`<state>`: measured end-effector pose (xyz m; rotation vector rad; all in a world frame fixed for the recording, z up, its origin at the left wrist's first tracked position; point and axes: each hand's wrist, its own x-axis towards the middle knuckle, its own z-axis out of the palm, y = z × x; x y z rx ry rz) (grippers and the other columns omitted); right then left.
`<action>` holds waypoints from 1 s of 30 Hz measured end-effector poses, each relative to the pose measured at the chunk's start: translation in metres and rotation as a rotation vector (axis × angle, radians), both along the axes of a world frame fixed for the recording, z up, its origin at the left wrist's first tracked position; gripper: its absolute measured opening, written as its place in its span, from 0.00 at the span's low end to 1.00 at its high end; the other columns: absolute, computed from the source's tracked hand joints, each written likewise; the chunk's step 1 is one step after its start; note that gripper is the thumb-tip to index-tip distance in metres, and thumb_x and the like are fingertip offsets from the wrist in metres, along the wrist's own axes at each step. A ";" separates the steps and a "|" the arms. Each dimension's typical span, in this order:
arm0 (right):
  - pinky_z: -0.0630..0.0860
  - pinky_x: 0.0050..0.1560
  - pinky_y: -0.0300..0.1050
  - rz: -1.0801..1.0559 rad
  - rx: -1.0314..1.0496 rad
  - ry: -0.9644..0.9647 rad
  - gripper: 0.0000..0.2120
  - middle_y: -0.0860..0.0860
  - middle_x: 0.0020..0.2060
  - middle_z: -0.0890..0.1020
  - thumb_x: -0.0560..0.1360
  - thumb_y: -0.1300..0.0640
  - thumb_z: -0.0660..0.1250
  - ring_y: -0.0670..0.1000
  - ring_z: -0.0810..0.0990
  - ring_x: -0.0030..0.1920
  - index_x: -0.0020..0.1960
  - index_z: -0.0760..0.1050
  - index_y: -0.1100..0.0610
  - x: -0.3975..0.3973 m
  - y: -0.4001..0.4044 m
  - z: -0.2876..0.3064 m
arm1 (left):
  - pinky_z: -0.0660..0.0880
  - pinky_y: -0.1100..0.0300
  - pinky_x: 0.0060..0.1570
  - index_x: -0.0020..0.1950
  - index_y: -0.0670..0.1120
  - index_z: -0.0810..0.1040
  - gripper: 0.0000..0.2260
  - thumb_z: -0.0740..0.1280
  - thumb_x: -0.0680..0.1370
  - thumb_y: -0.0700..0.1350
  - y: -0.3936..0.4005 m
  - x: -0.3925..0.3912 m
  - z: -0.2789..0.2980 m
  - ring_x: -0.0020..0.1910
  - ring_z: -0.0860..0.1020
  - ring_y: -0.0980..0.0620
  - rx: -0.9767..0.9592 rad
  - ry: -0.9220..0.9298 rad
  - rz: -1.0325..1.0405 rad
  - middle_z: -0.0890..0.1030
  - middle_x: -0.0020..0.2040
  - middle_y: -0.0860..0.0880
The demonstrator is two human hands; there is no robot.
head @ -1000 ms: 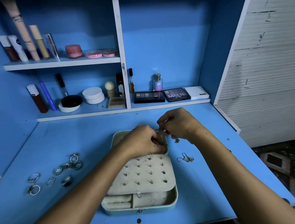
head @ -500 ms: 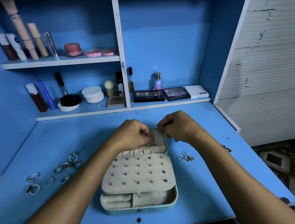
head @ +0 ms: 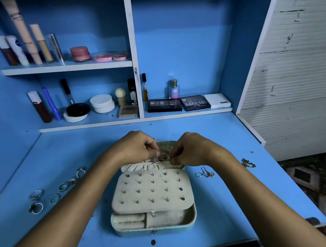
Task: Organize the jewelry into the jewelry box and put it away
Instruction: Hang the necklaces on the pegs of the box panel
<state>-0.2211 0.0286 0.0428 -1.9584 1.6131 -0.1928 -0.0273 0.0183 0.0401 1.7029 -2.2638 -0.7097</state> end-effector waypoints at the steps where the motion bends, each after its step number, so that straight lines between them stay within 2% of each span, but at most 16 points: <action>1: 0.82 0.50 0.43 0.004 0.000 0.005 0.04 0.46 0.45 0.85 0.72 0.56 0.74 0.46 0.83 0.46 0.45 0.86 0.48 0.000 0.000 0.000 | 0.75 0.65 0.46 0.45 0.55 0.85 0.02 0.74 0.74 0.51 0.001 0.002 0.002 0.46 0.79 0.61 0.025 -0.020 -0.020 0.83 0.45 0.58; 5: 0.80 0.45 0.39 0.006 -0.009 0.023 0.05 0.46 0.46 0.85 0.72 0.57 0.74 0.47 0.83 0.46 0.41 0.84 0.47 0.000 0.000 -0.001 | 0.77 0.64 0.46 0.44 0.54 0.86 0.05 0.78 0.70 0.52 0.003 0.003 0.002 0.43 0.81 0.63 0.093 -0.063 -0.038 0.84 0.43 0.59; 9: 0.77 0.42 0.36 0.027 -0.013 0.016 0.12 0.45 0.42 0.84 0.74 0.61 0.71 0.45 0.82 0.45 0.38 0.82 0.46 -0.001 0.001 -0.003 | 0.77 0.63 0.47 0.45 0.54 0.86 0.03 0.76 0.73 0.50 0.002 0.000 0.001 0.44 0.80 0.62 0.076 -0.079 -0.056 0.84 0.43 0.59; 13: 0.78 0.44 0.38 0.051 -0.020 0.005 0.15 0.43 0.41 0.83 0.74 0.64 0.66 0.46 0.82 0.46 0.37 0.81 0.45 -0.003 0.002 -0.005 | 0.69 0.69 0.37 0.47 0.53 0.84 0.03 0.70 0.78 0.49 0.002 -0.003 -0.003 0.41 0.77 0.65 0.041 -0.067 -0.073 0.80 0.42 0.62; 16: 0.76 0.42 0.36 0.066 -0.028 -0.021 0.15 0.44 0.42 0.83 0.74 0.64 0.66 0.44 0.81 0.44 0.37 0.80 0.46 -0.005 0.002 -0.006 | 0.68 0.67 0.37 0.47 0.53 0.81 0.04 0.68 0.80 0.50 0.002 -0.007 -0.007 0.42 0.75 0.63 0.034 -0.038 -0.080 0.79 0.45 0.58; 18: 0.73 0.39 0.33 0.068 -0.034 -0.035 0.14 0.44 0.41 0.83 0.74 0.64 0.67 0.42 0.79 0.41 0.37 0.80 0.45 -0.007 0.002 -0.007 | 0.66 0.68 0.35 0.47 0.53 0.80 0.04 0.67 0.80 0.50 0.002 -0.010 -0.011 0.40 0.75 0.62 -0.017 -0.002 -0.070 0.77 0.42 0.59; 21: 0.70 0.37 0.32 0.069 -0.041 -0.057 0.14 0.44 0.41 0.83 0.74 0.63 0.68 0.41 0.78 0.39 0.36 0.79 0.45 -0.009 0.002 -0.009 | 0.69 0.66 0.40 0.50 0.51 0.82 0.05 0.66 0.81 0.48 -0.001 -0.013 -0.015 0.44 0.77 0.58 -0.074 0.066 -0.043 0.77 0.42 0.61; 24: 0.69 0.36 0.31 0.074 -0.048 -0.056 0.15 0.45 0.42 0.82 0.74 0.62 0.69 0.41 0.77 0.38 0.35 0.78 0.44 -0.009 0.001 -0.010 | 0.72 0.60 0.55 0.61 0.50 0.81 0.11 0.62 0.83 0.43 -0.005 -0.015 -0.015 0.54 0.75 0.56 -0.055 0.016 -0.072 0.76 0.51 0.58; 25: 0.69 0.36 0.31 0.075 -0.050 -0.057 0.16 0.44 0.41 0.82 0.74 0.62 0.69 0.41 0.77 0.38 0.34 0.77 0.44 -0.009 0.001 -0.010 | 0.71 0.60 0.57 0.63 0.51 0.80 0.13 0.61 0.83 0.42 -0.005 -0.016 -0.015 0.55 0.74 0.56 -0.040 -0.011 -0.082 0.74 0.52 0.57; 28: 0.69 0.36 0.32 0.077 -0.054 -0.059 0.16 0.44 0.42 0.81 0.75 0.62 0.69 0.41 0.77 0.39 0.34 0.77 0.44 -0.009 0.001 -0.011 | 0.67 0.62 0.52 0.63 0.51 0.81 0.14 0.61 0.82 0.41 -0.004 -0.020 -0.015 0.52 0.72 0.55 -0.058 -0.093 -0.124 0.72 0.49 0.57; 30: 0.70 0.37 0.33 0.074 -0.054 -0.066 0.16 0.44 0.42 0.81 0.75 0.62 0.68 0.43 0.77 0.40 0.34 0.77 0.44 -0.010 0.001 -0.012 | 0.68 0.62 0.50 0.57 0.51 0.83 0.12 0.62 0.80 0.41 -0.001 -0.021 -0.014 0.51 0.74 0.55 -0.090 -0.091 -0.122 0.74 0.47 0.58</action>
